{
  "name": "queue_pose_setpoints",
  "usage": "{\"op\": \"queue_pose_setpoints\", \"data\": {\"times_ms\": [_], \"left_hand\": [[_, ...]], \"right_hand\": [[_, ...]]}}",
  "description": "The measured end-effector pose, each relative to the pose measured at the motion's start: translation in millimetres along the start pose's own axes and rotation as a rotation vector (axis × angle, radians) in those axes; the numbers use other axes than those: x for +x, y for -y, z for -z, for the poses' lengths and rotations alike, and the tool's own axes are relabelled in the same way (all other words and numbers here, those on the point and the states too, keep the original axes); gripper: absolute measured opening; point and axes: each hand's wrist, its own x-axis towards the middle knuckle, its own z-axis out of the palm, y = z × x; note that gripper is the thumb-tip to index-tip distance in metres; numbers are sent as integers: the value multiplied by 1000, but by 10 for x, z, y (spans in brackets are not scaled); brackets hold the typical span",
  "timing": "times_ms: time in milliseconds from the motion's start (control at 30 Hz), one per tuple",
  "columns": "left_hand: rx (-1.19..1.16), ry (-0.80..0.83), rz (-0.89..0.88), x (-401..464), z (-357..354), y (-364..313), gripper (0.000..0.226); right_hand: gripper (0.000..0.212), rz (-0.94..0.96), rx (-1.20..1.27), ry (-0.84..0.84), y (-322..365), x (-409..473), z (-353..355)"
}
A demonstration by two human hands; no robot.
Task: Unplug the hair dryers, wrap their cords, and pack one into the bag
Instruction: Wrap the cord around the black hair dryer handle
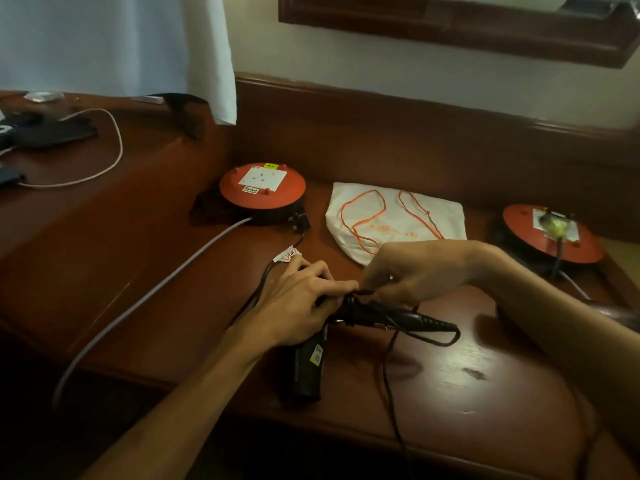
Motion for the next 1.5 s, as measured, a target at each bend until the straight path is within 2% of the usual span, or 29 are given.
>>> {"op": "queue_pose_setpoints", "data": {"times_ms": [67, 133, 267, 400, 500, 700, 767, 867, 1000, 1100, 1233, 1300, 1367, 1433, 1500], "left_hand": [[24, 4, -3, 7, -22, -18, 34], [6, 1, 24, 31, -24, -34, 33], [1, -28, 58, 36, -17, -39, 33], [13, -66, 91, 27, -26, -42, 33], [19, -109, 86, 10, -40, -61, 30], [-6, -180, 94, -5, -86, -56, 29], [-41, -176, 93, 2, -67, -39, 29], [-143, -148, 113, -2, -24, 4, 27], [-255, -98, 144, -29, 7, 39, 38], [-191, -114, 127, -49, -3, 15, 58], [-230, -95, 113, -74, 15, 79, 55], [-277, -84, 103, -98, 33, 118, 53], [-290, -77, 94, -111, 44, 130, 51], [-289, -79, 84, -115, 42, 131, 50], [-324, -94, 77, -132, 38, 135, 47]], "right_hand": [[17, -34, 21, 35, -51, -110, 59], [16, -69, 25, -67, -157, -197, 134], [42, -175, 59, -302, -372, -365, 184], [20, -118, 269, -280, -191, -560, -50], [23, -29, 119, -243, 81, -644, -374], [23, -56, 71, -287, 123, -321, -1175], [33, -117, -52, -336, -57, -159, -1407], [61, -190, -271, -383, -160, -47, -1547], [70, -149, -396, -495, -121, -21, -1568], [65, -120, -484, -473, -168, 50, -1618], [62, -89, -559, -545, -259, 64, -1526], [57, -87, -452, -566, -348, 82, -1480], [50, -135, -255, -518, -453, 96, -1427], [47, -168, -165, -622, -572, 112, -1355], [34, -104, -191, -632, -685, 123, -1259]]}}
